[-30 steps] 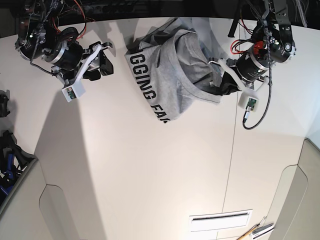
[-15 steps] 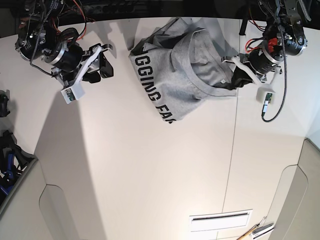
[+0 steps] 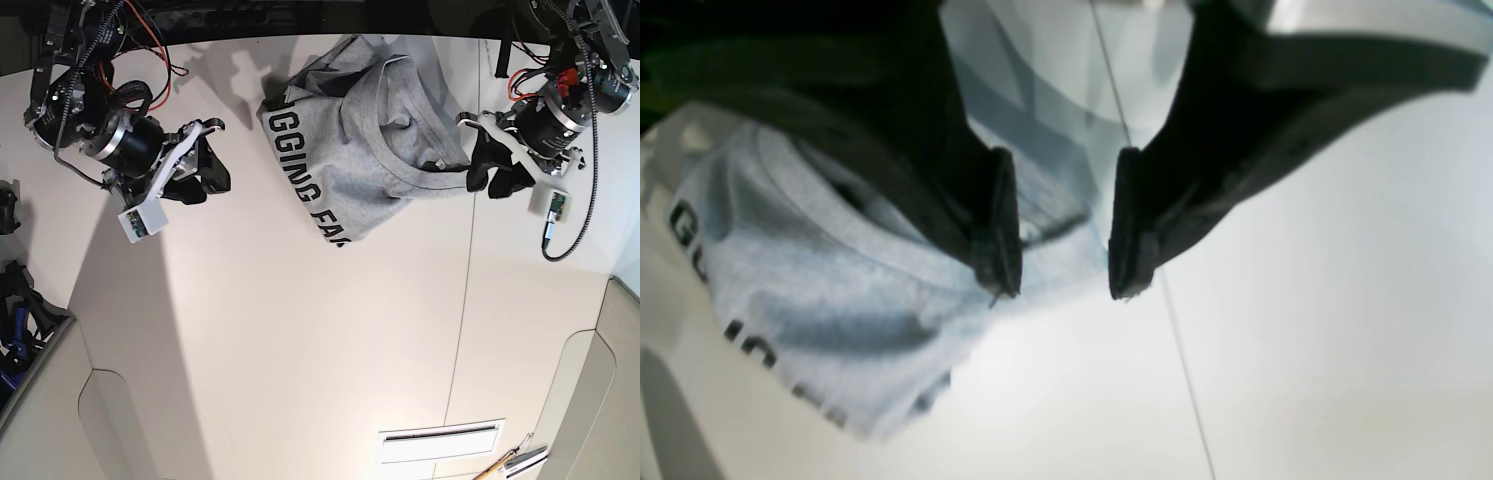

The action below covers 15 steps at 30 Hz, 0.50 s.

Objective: Fold the T-shirt properly
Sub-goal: 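Grasp the shirt with both grippers and gather it together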

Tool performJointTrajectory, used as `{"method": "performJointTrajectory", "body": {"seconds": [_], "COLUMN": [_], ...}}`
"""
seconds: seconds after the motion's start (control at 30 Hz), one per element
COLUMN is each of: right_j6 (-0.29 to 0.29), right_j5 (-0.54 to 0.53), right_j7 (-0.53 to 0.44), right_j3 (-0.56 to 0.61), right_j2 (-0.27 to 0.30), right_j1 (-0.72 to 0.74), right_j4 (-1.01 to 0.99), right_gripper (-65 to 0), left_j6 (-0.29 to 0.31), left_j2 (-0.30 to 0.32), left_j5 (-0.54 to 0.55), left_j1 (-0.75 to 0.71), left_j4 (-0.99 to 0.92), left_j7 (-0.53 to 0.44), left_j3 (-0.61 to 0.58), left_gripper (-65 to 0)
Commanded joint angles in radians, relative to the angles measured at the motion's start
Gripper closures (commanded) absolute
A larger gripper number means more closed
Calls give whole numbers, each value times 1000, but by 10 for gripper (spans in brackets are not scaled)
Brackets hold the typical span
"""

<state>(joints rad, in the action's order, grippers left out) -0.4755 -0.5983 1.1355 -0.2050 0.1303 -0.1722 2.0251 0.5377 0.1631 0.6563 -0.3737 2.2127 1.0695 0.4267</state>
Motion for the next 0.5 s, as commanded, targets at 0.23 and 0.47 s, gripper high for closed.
{"method": "performJointTrajectory", "body": {"seconds": [0.23,0.47], "right_j6": [-50,-90], "right_j5": [-154,-250], "right_j7": [-11,29], "right_j3": [-2,87], "right_j2": [-12,-36], "right_j1": [63,8], "right_j4": [15,13], "right_gripper": [0,0], "left_j6": [85,84], "left_j2": [-14,-30], "left_j5": [262,153], "left_j1": [-21,-34], "left_j4": [61,-55], "left_j7": [-18,-64], "left_j3": [-41,-217], "left_gripper": [0,0]}}
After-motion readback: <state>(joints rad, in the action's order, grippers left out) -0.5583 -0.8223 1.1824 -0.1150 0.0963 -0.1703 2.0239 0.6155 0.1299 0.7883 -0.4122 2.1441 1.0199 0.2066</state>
